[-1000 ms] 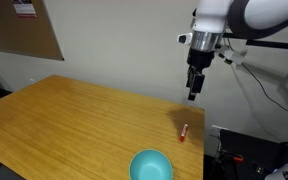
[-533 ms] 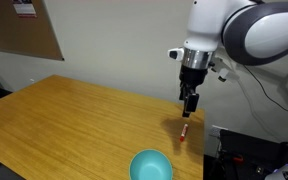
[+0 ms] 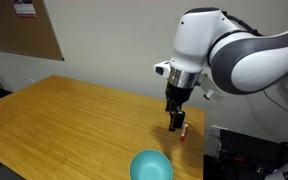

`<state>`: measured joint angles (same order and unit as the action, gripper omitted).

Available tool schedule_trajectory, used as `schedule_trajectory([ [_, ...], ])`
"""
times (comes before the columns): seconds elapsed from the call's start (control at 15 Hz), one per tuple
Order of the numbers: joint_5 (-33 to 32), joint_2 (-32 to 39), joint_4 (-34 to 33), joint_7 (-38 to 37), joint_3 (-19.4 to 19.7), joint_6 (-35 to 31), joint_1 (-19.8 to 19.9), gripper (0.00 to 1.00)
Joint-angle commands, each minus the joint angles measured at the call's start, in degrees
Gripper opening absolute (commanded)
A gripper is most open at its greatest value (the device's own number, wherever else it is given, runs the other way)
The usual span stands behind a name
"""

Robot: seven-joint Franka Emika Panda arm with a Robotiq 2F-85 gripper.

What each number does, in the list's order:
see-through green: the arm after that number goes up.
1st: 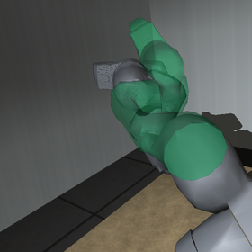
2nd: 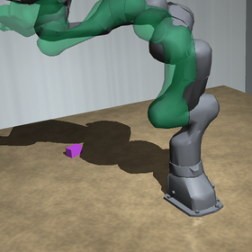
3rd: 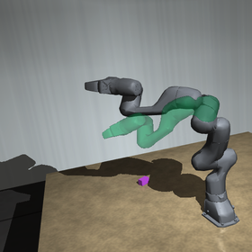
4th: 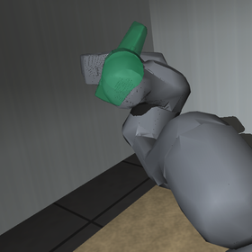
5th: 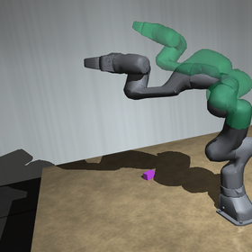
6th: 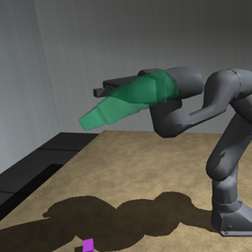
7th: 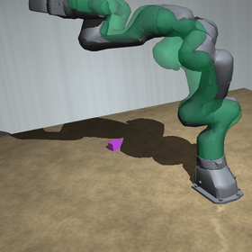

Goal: Move the bowl to the right side of the table

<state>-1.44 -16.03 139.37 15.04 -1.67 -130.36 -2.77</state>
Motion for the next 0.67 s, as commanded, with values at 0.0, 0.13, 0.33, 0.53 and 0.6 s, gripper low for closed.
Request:
schedule_trajectory([
  [0.0,-2.25,4.01,-0.89,-3.36,-1.07,-2.68,-0.34,1.0],
  [0.13,-1.62,5.25,-1.08,-3.21,-1.04,-2.17,-0.47,1.0],
  [0.33,-0.84,4.91,-0.38,-1.67,-0.6,-1.69,-0.6,1.0],
  [0.53,-0.84,5.07,-0.49,-1.67,-0.61,-1.69,-0.59,1.0],
  [0.6,-0.84,5.07,-0.51,-1.67,-0.61,-1.69,-0.59,1.0],
])
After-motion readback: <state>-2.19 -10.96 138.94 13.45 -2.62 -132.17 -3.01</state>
